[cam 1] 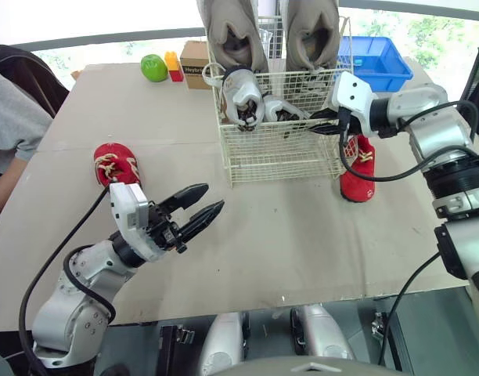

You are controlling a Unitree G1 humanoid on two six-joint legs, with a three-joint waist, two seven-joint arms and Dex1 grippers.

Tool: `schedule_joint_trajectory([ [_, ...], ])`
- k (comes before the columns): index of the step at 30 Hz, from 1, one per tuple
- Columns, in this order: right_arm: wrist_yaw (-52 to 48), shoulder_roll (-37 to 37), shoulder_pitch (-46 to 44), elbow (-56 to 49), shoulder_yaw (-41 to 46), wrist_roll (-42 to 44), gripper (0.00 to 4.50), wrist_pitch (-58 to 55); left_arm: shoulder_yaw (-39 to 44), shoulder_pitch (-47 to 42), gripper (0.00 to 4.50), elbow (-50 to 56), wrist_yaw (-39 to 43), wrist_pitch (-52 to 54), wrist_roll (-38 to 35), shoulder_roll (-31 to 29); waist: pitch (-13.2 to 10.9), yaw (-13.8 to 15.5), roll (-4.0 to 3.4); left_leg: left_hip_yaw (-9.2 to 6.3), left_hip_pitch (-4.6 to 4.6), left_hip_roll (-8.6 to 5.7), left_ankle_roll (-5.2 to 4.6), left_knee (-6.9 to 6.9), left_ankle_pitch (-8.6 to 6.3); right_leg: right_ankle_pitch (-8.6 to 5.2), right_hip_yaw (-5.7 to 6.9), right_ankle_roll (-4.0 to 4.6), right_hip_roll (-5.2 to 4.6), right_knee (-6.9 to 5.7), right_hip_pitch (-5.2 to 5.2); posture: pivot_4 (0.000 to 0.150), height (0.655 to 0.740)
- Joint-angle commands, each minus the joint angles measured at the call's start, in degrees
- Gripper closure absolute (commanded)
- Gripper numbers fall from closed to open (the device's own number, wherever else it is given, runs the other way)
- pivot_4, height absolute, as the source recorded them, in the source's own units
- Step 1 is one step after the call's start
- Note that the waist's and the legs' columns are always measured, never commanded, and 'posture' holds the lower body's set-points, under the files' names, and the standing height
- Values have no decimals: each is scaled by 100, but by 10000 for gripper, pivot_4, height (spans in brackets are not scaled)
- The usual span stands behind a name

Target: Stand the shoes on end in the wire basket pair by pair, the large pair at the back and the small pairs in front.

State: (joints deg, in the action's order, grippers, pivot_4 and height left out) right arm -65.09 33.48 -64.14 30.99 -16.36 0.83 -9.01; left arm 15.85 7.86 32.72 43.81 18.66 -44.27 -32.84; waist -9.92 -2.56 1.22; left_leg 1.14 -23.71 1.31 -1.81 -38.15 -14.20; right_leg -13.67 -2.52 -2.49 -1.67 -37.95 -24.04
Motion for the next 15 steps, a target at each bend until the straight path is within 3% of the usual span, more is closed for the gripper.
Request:
schedule_joint_trajectory([
  [1, 9, -68, -119, -487, -103, -169, 42719, -1137, 140, -47, 17007, 397, -177, 54, -153, -56, 0, 0, 0, -2, 0, 1, 0, 0, 0, 0, 0, 0, -1, -2, 0, 1500, 7400],
  [4, 19, -184, -112, -1049, 23, 94, 43208, -2580, 117, -84, 17007, 406, -241, 90, -154, -65, 1, 4, -1, -13, 1, 3, 1, 4, 0, -1, 10, 1, 0, -4, 0, 1500, 7400],
  [6, 53, -238, -110, -1254, 66, 152, 43467, -2945, 92, -106, 17007, 391, -253, 94, -143, -59, 1, 2, -1, -17, 2, 6, 1, 8, 0, -1, 13, 3, 2, -4, -1, 1500, 7400],
  [11, 11, -406, -40, -1527, 209, 312, 43697, -3019, -36, -244, 17007, 286, -247, 79, -102, -19, 1, -12, -1, -17, 1, 6, 2, 11, 0, -2, 13, 4, 3, -1, -2, 1500, 7400],
  [15, -30, -428, 119, -1566, 113, 165, 43706, -2400, -92, -291, 17007, 218, -212, 47, -60, 13, 2, -52, 1, -16, 1, 8, 2, 11, 0, -1, 12, 4, 8, -1, -2, 1500, 7400],
])
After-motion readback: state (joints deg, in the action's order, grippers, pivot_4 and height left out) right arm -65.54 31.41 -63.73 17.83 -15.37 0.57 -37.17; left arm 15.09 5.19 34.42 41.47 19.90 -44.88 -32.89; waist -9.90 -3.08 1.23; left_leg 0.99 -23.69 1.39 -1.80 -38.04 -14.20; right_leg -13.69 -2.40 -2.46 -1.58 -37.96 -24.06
